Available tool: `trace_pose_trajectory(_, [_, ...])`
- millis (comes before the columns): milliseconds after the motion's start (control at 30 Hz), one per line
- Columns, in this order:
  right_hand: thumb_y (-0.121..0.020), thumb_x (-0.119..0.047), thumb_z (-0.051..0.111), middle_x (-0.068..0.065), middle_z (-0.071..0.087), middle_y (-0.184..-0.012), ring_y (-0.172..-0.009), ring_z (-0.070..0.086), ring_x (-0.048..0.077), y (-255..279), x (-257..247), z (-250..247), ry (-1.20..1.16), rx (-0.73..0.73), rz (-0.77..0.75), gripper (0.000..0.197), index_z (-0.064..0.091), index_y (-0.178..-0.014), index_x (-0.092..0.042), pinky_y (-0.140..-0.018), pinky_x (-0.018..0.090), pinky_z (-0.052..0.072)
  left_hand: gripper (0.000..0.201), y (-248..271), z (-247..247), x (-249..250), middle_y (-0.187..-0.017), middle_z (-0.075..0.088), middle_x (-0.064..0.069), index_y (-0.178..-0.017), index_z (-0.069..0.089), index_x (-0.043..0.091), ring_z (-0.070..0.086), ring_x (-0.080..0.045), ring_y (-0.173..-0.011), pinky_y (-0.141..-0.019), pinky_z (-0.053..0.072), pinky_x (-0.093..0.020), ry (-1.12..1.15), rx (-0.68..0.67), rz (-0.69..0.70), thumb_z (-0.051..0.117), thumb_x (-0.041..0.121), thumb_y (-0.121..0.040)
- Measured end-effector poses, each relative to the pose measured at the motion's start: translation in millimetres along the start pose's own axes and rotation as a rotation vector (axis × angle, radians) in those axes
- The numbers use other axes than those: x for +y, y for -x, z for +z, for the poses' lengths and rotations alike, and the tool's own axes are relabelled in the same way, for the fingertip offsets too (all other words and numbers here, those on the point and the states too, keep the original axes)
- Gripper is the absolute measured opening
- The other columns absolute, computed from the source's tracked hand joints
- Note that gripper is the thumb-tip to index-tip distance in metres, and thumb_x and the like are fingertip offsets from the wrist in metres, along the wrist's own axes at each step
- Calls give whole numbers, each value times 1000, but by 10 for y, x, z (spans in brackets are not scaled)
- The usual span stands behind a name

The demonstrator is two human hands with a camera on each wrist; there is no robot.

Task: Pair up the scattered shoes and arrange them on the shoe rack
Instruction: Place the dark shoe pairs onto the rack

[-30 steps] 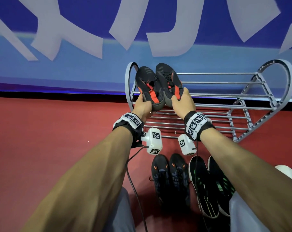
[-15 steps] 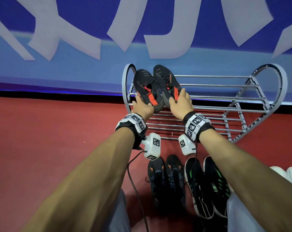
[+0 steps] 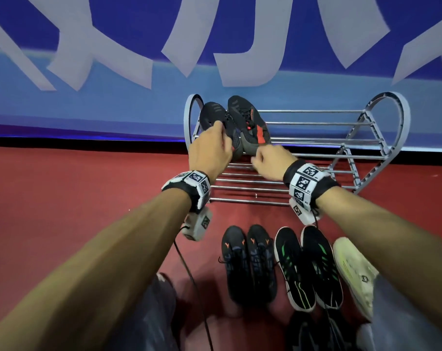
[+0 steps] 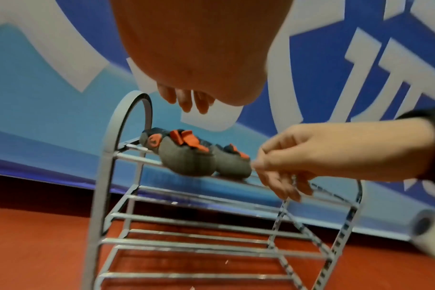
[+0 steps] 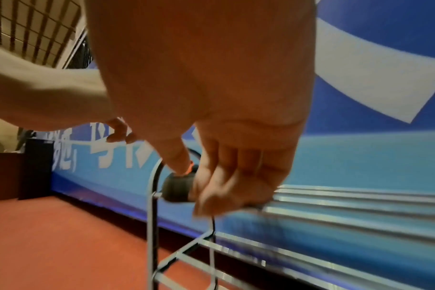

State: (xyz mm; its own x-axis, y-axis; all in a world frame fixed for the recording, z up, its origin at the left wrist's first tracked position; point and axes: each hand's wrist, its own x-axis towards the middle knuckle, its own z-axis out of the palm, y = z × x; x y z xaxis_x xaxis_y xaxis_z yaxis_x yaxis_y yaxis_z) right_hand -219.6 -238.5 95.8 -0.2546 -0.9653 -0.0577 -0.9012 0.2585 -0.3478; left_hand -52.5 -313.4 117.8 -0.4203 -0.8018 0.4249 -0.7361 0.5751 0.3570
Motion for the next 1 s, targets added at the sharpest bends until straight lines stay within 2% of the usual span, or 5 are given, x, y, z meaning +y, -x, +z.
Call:
trace_pose_trajectory(133, [-95,-45,52,9,73,-88,-82,68,28,342,93,565,148,-565,76,41,65,-78,-10,-79,34,58,17,384,291,-330,-79,64,-7,-101,51,14,61,-36,-71,-58,37,-35,-114,-203,34,47,30,-96])
trace_pose_trajectory(367, [-91,-49,57,6,66,-119,-106,63,25,963,573,1794,99,-765,220,48,61,-123,-13,-90,29,49,29,1279,1232,-806,-103,69,-20,-114,54,6,66,-42,-93,-73,49,-43,-46,-446,-353,47,28,-97])
trace_pose_trajectory(700, [-52,-78,63,4,60,-135,-119,59,28,1211,1219,3397,-260,-636,627,105,51,-136,-17,-102,35,47,59,2292,2220,-1035,-125,67,-24,-125,65,-3,64,-40,-114,-92,53,-41,109,-971,-706,55,48,-96])
trace_pose_trajectory(833, [-81,-43,73,8,63,-115,-106,63,29,1349,1020,3159,-243,-570,631,60,49,-124,-8,-84,29,50,50,2801,2386,-1026,-135,64,-14,-136,62,19,63,-32,-118,-99,50,-39,263,-1193,-668,61,46,-94])
trace_pose_trajectory(1000, [-82,-32,76,8,60,-88,-84,63,26,1242,1059,3101,-254,-592,629,32,59,-93,-7,-67,29,48,44,3079,2431,-991,-135,64,-11,-132,63,24,61,-35,-120,-102,50,-46,210,-1274,-550,51,42,-93])
